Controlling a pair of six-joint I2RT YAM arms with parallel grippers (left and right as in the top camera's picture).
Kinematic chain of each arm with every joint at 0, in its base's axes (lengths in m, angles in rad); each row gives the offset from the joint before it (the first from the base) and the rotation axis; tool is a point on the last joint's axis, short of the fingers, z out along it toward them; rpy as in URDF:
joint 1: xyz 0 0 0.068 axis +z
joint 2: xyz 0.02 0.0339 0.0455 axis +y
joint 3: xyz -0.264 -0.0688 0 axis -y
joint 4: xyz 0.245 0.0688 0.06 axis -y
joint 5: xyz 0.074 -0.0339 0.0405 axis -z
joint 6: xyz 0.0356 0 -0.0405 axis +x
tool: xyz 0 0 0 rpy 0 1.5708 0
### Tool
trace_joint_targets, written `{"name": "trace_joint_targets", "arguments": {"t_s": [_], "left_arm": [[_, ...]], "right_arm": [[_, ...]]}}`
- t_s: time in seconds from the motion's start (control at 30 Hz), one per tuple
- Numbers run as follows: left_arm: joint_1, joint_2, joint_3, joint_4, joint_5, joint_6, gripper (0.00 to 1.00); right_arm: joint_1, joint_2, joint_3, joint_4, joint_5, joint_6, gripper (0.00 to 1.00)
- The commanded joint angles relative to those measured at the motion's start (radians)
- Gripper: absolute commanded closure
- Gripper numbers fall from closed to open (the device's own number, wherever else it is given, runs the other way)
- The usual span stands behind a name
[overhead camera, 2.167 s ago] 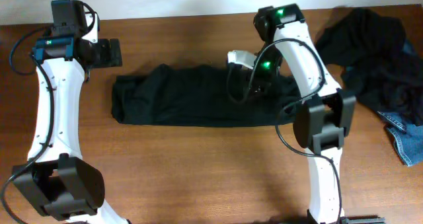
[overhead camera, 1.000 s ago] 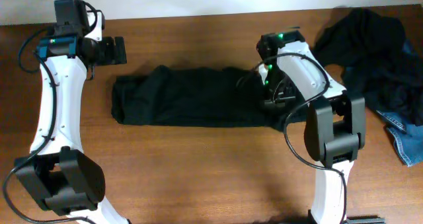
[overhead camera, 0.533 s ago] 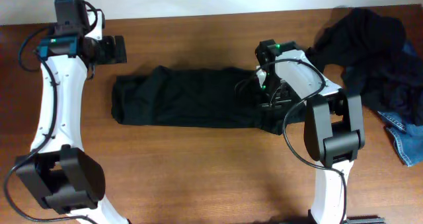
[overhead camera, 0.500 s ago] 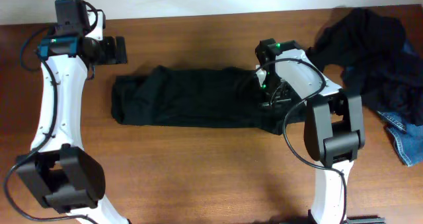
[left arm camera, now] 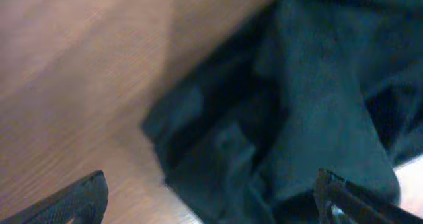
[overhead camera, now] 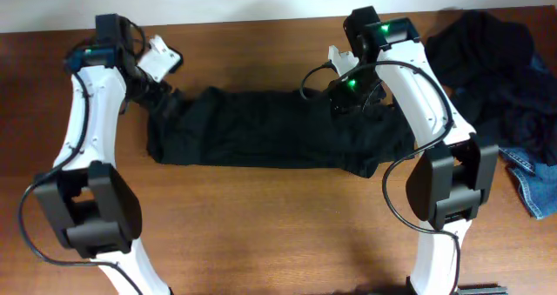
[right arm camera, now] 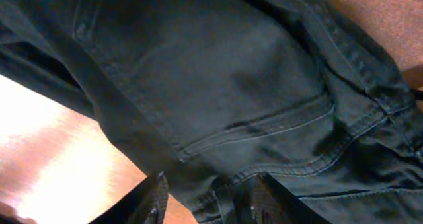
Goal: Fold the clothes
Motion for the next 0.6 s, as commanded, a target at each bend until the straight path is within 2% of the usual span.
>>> {"name": "trace_joint_targets", "arguments": {"t_s": [0.0, 0.13, 0.23, 0.33, 0.4, 0.43, 0.5, 0.57], "left_arm": [[-0.017, 0.031, -0.001, -0.014, 0.119, 0.165, 0.01], [-0.06, 0.091, -0.001, -0.021, 0.119, 0.236, 0.01], [-0.098, 0.148, -0.001, -0.03, 0.098, 0.237, 0.01], [-0.124, 0.196, -0.001, -0.028, 0.024, 0.237, 0.02], [-0.129, 0.216, -0.001, -0.021, -0.059, 0.236, 0.06], [-0.129, 0.217, -0.001, -0.016, -0.084, 0.235, 0.09], [-0.128, 0.216, 0.003, 0.003, -0.141, 0.235, 0.25], [-0.128, 0.216, 0.019, 0.002, -0.187, 0.222, 0.37]], "right_arm": [[0.004, -0.012, 0.007, -0.003, -0.016, -0.013, 0.48], [0.004, -0.012, 0.007, -0.007, -0.016, -0.013, 0.47], [0.004, -0.012, 0.007, -0.011, -0.014, -0.013, 0.47], [0.004, -0.012, 0.007, -0.013, -0.012, -0.013, 0.47], [0.004, -0.012, 0.007, -0.015, -0.012, -0.013, 0.47], [0.004, -0.012, 0.007, -0.015, -0.012, -0.013, 0.47], [0.004, -0.012, 0.007, -0.014, -0.012, -0.013, 0.47], [0.004, -0.012, 0.007, -0.014, -0.012, -0.013, 0.47]]}}
